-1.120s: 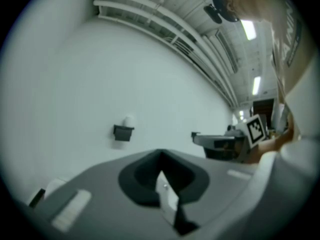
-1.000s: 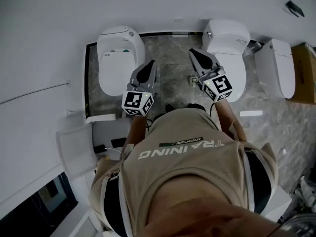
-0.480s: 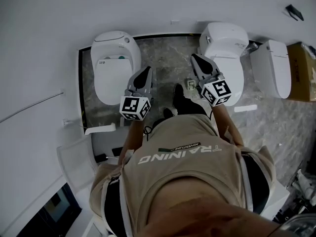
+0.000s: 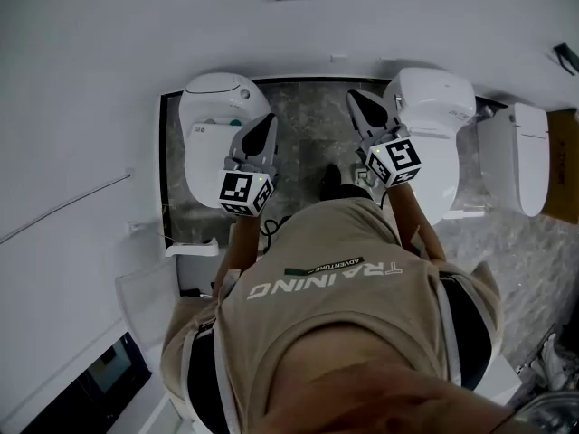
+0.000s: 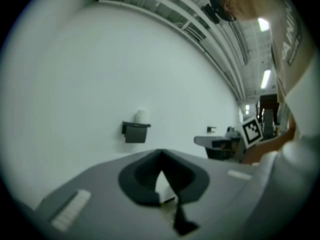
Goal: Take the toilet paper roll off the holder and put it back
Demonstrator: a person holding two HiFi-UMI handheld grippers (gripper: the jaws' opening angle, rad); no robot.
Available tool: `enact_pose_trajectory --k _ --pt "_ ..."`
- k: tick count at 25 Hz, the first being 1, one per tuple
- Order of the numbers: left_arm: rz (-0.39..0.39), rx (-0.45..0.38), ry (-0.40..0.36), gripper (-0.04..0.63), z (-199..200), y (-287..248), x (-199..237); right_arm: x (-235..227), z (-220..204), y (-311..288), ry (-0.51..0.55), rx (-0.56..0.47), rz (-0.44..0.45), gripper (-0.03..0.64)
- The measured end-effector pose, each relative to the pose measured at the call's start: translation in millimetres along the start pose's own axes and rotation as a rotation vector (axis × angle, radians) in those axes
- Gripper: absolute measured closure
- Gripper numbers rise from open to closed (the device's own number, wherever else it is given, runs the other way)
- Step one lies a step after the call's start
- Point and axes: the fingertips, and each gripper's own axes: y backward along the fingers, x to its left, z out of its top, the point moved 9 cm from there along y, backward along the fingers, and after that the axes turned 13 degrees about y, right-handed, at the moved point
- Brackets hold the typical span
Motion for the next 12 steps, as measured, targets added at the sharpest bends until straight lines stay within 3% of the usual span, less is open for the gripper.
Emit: enact_pose_trajectory --k 5,12 --pt "0.033 -0.018 0.017 0.595 15 -52 19 -27 5 -52 0.194 0.019 0.089 0.603" --pt "0.026 0.000 0.026 0.595 30 -104 43 -61 1 -102 0.107 0.011 0.125 0.603"
